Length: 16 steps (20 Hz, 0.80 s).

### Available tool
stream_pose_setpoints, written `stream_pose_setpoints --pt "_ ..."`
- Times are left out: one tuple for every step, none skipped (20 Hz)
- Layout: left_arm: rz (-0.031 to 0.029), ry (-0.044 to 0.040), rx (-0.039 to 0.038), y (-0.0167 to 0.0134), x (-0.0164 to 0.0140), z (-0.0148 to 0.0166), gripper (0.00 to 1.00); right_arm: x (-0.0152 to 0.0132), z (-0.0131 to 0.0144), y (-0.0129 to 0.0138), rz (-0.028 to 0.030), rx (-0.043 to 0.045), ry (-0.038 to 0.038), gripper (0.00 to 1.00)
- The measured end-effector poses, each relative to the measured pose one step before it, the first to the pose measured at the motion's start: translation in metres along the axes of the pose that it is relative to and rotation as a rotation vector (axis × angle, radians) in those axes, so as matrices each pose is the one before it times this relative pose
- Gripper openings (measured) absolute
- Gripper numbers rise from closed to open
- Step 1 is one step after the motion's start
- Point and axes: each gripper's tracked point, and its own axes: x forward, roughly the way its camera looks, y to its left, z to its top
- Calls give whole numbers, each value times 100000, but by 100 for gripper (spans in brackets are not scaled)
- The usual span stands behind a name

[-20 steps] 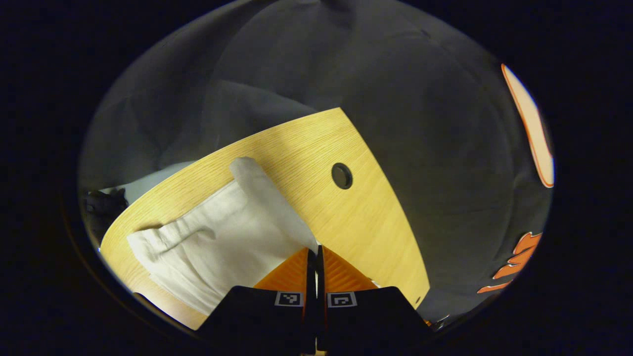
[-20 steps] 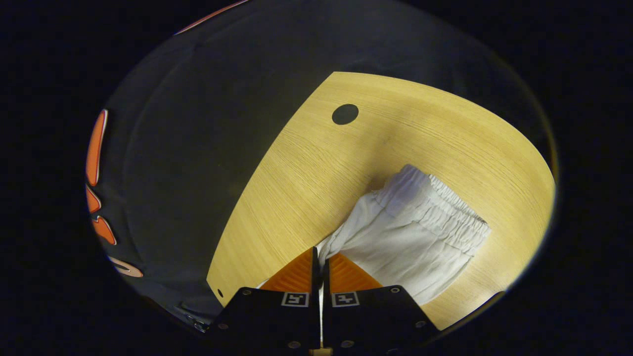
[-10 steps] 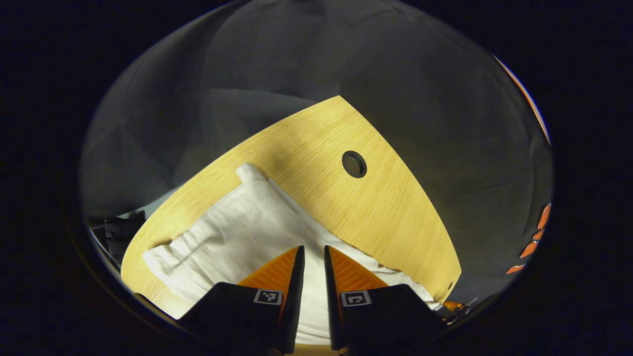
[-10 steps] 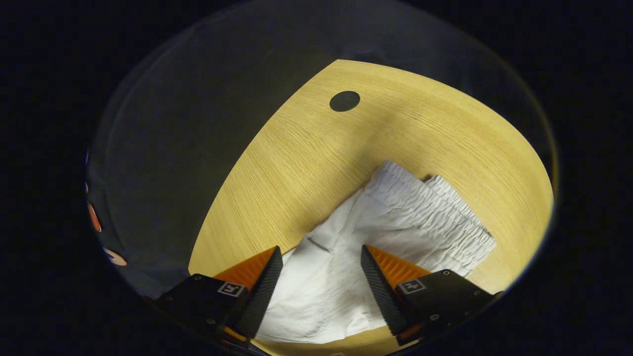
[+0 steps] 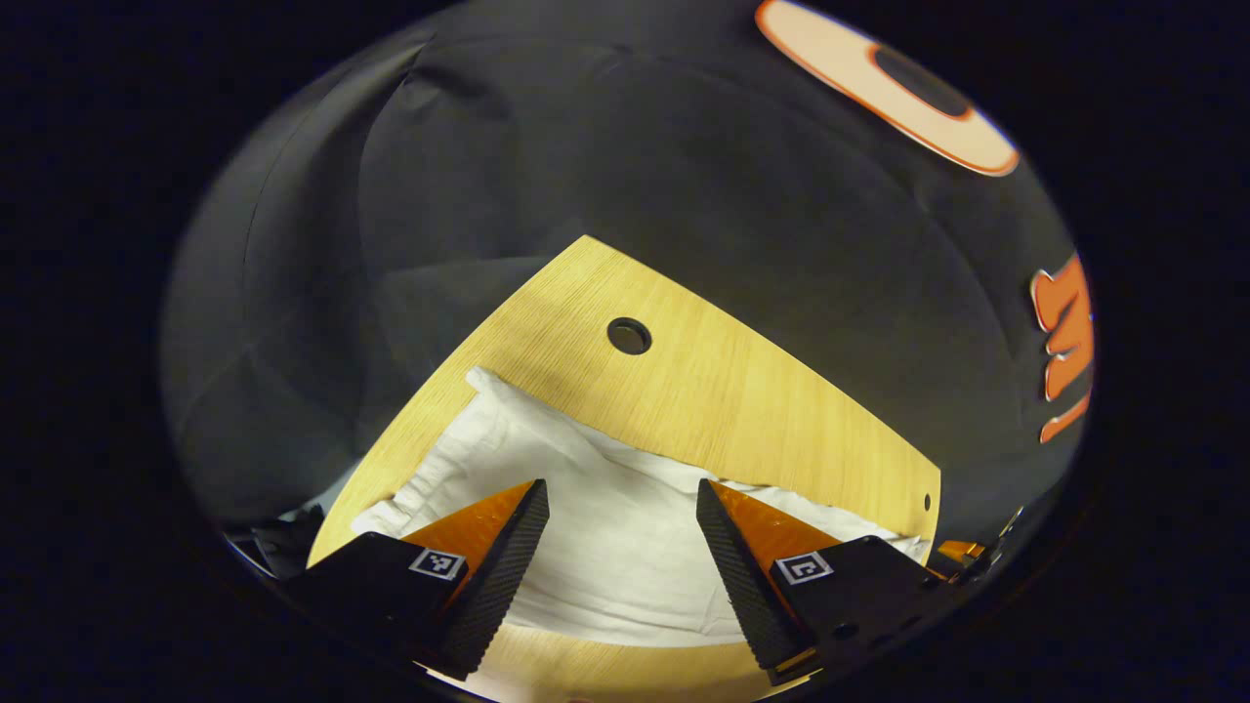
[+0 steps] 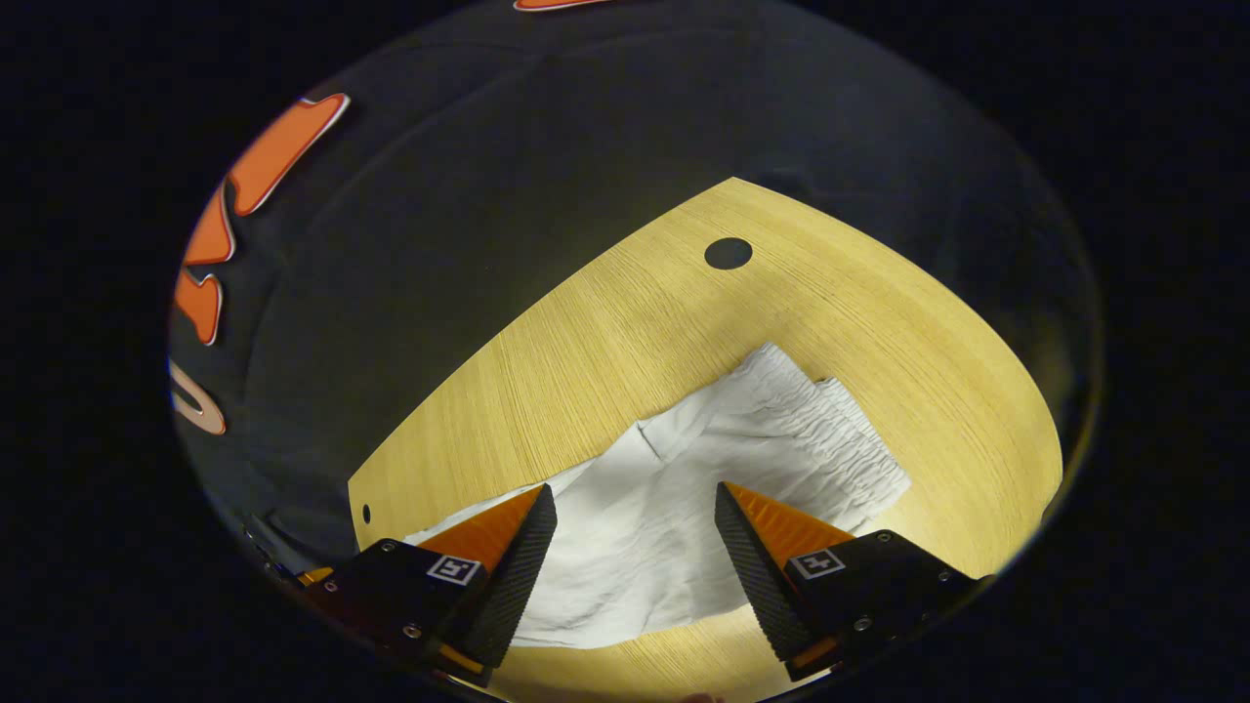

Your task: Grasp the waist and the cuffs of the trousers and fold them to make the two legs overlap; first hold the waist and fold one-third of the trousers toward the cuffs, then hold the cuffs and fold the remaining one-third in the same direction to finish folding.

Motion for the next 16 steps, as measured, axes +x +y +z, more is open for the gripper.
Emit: stream_pose_setpoints --pt "-698 -2537 1998 -805 -851 118 100 -748 -154 -212 184 78 -1265 99" --pt "-1532 -2961 1395 -747 -964 324 100 -827 -188 -653 -24 861 -1357 99" --pt "-1456 -1852 1737 -282 -874 -145 100 -523 -294 -891 -21 1449 -1307 99" --pt "-1009 -1476 1976 -283 -842 -62 99 -513 -294 -990 -676 2032 -666 99" --pt "-171 -1533 2225 -387 -767 -1 100 -302 -364 -1064 -840 2304 -242 99" --pt "559 -2463 2222 -41 -684 154 99 -393 -239 -1310 -843 2625 -416 99" --pt "1010 -2737 1863 165 -600 328 99 -364 -117 -1302 -953 3046 -462 99" --pt "1730 -2401 1425 232 -458 379 95 -174 126 -1228 -751 3396 -1334 99" --pt "652 -2069 845 -50 -445 329 99 229 156 -1213 -846 3466 -636 99" --pt "-220 -1513 -113 -117 -436 146 99 328 -9 -1265 -1559 3286 360 99" --pt "16 -1028 -306 125 -194 -326 99 335 102 -981 -1223 2800 232 99" --pt "607 -750 635 142 -321 -170 99 392 229 -976 -1524 1742 307 98" --pt "1423 -550 1438 71 -331 -25 99 477 -74 -781 -2043 862 95 99" --pt "1185 287 972 -44 -446 -178 99 553 183 -603 -1644 469 160 98" --pt "260 -7 -92 1 -409 -346 99 414 140 -245 -769 746 469 98" --pt "-66 3 -218 -80 -349 -147 100 605 236 36 42 1134 872 99"
